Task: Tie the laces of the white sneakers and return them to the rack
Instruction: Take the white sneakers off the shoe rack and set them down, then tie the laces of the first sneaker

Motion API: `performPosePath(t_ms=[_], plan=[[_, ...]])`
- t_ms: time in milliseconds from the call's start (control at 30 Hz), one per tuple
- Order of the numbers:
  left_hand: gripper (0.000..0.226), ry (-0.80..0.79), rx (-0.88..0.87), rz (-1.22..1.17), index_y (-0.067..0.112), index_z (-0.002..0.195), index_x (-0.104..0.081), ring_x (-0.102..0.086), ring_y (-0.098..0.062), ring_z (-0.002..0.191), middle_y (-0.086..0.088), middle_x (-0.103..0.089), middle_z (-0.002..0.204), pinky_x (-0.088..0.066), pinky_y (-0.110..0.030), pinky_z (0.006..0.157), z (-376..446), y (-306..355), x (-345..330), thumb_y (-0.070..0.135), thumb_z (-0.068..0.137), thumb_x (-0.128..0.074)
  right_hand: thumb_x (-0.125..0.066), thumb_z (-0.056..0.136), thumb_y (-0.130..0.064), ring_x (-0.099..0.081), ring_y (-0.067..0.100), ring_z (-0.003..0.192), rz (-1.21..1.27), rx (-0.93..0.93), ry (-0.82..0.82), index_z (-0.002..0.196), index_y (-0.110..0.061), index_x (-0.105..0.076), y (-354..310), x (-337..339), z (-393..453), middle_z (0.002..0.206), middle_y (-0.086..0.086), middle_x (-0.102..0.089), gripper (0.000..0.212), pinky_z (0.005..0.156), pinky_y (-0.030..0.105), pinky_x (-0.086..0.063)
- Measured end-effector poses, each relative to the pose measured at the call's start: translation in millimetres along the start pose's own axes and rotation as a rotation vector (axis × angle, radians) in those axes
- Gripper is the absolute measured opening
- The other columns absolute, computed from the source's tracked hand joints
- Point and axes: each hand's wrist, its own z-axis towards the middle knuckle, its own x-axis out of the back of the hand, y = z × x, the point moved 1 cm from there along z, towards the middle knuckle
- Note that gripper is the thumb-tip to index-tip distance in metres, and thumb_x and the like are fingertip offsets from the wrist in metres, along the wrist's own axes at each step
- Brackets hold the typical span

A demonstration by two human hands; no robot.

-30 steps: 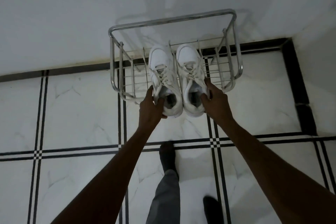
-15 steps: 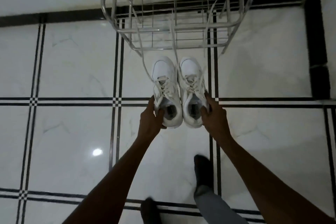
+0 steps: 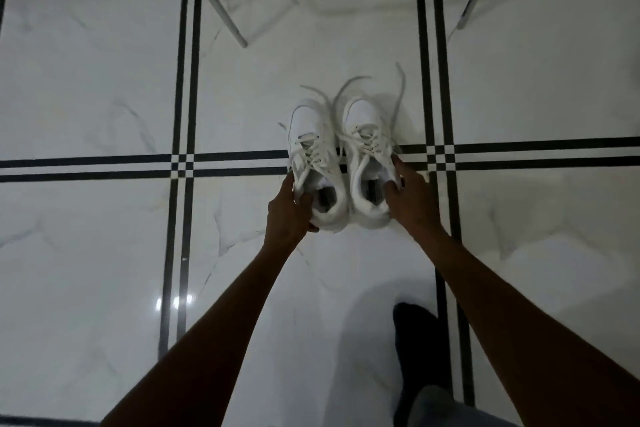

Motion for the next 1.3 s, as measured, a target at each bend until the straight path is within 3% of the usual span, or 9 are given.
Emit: performPosePath(t_ms=[233, 300, 400, 533, 700, 833, 933, 1133, 1300], plan=[[0.063, 0.032, 0.066, 0.056, 0.034, 0.157, -0.033, -0.075, -0.030, 0.061, -0.012, -0.069, 0.109, -0.065, -0.045, 0.063, 26.1, -46.7, -1.4, 0.034, 0.099, -0.057, -0.062, 0.095, -0.016, -0.059, 0.033, 0.125, -0.113, 0.038, 0.042, 0.148, -0.013, -0.047, 29.6, -19.6, 21.1, 0.137, 0.017, -0.062, 0.055, 0.100, 0.032, -0.048], [0.067, 0.056, 0.024, 0.116, 0.039, 0.152, -0.038, -0.075, -0.031, 0.075, -0.009, -0.072, 0.112, -0.063, -0.049, 0.073, 27.6, -52.1, 0.5, 0.050, 0.090, -0.060, -0.067, 0.090, -0.019, -0.056, 0.034, 0.127, -0.220, 0.123, 0.191, 0.142, -0.010, -0.052, 21.7, -19.3, 15.3, 0.137, 0.018, -0.059, 0.055, 0.103, 0.044, -0.050], [0.068, 0.125, -0.081, 0.194, 0.032, 0.143, -0.050, -0.068, -0.027, 0.103, -0.004, -0.068, 0.117, -0.058, -0.048, 0.088, 28.4, -47.1, 4.0, 0.057, 0.081, -0.062, -0.068, 0.089, -0.024, -0.055, 0.027, 0.117, -0.304, 0.305, 0.471, 0.125, -0.011, -0.060, -4.0, -26.4, -1.7, 0.130, 0.013, -0.057, 0.039, 0.089, 0.033, -0.053], [0.053, 0.200, -0.298, 0.100, 0.017, 0.131, -0.062, -0.055, -0.024, 0.118, -0.003, -0.060, 0.122, -0.052, -0.045, 0.097, 34.1, -36.5, 2.9, 0.042, 0.084, -0.062, -0.064, 0.091, -0.017, -0.067, 0.015, 0.079, -0.192, 0.452, 0.252, 0.096, -0.009, -0.071, -30.3, -64.4, -0.3, 0.091, 0.006, -0.073, 0.012, 0.070, 0.029, -0.058], [0.020, 0.273, -0.339, -0.110, 0.025, 0.107, -0.071, -0.064, -0.015, 0.102, 0.016, -0.059, 0.099, -0.057, -0.042, 0.091, 39.2, -26.2, 0.0, 0.037, 0.091, -0.069, -0.059, 0.096, -0.038, -0.049, 0.010, 0.049, -0.093, 0.217, 0.016, 0.052, -0.016, -0.051, -36.2, -97.8, 17.8, 0.052, -0.002, -0.052, 0.050, 0.050, 0.024, -0.034], [0.021, 0.271, -0.203, -0.278, 0.014, 0.099, -0.073, -0.069, -0.016, 0.097, 0.003, -0.072, 0.100, -0.059, -0.042, 0.090, 51.4, -29.9, 0.3, 0.034, 0.090, -0.073, -0.070, 0.088, -0.039, -0.071, 0.016, 0.083, 0.284, 0.042, -0.031, 0.083, -0.013, -0.074, -38.3, -110.1, 30.8, 0.083, 0.000, -0.075, 0.027, 0.079, 0.031, -0.059], [0.020, 0.180, -0.243, -0.453, 0.008, 0.102, -0.075, -0.072, -0.011, 0.090, -0.003, -0.077, 0.096, -0.060, -0.029, 0.082, 53.9, -26.6, 4.9, 0.025, 0.096, -0.068, -0.069, 0.091, -0.024, -0.070, 0.021, 0.102, 0.387, 0.078, -0.073, 0.106, -0.013, -0.072, -44.4, -117.4, 37.2, 0.104, 0.003, -0.075, 0.019, 0.092, 0.034, -0.058], [0.029, 0.080, -0.058, -0.865, 0.005, 0.086, -0.068, -0.069, -0.022, 0.082, -0.012, -0.068, 0.077, -0.055, -0.037, 0.090, 48.3, -38.6, 18.9, 0.012, 0.106, -0.047, -0.055, 0.099, -0.028, -0.072, 0.017, 0.094, 0.383, 0.120, -0.033, 0.096, -0.020, -0.063, -49.8, -127.7, 33.6, 0.095, -0.002, -0.077, 0.012, 0.089, 0.039, -0.058], [0.027, -0.038, -0.209, -0.791, 0.015, 0.124, -0.067, -0.070, -0.020, 0.100, -0.005, -0.064, 0.082, -0.058, -0.034, 0.091, 40.4, -31.4, 30.3, 0.019, 0.107, -0.046, -0.052, 0.102, -0.026, -0.067, 0.017, 0.083, 0.470, 0.131, -0.012, 0.101, -0.017, -0.059, -51.8, -123.3, 22.9, 0.096, 0.004, -0.076, 0.011, 0.069, 0.031, -0.048]])
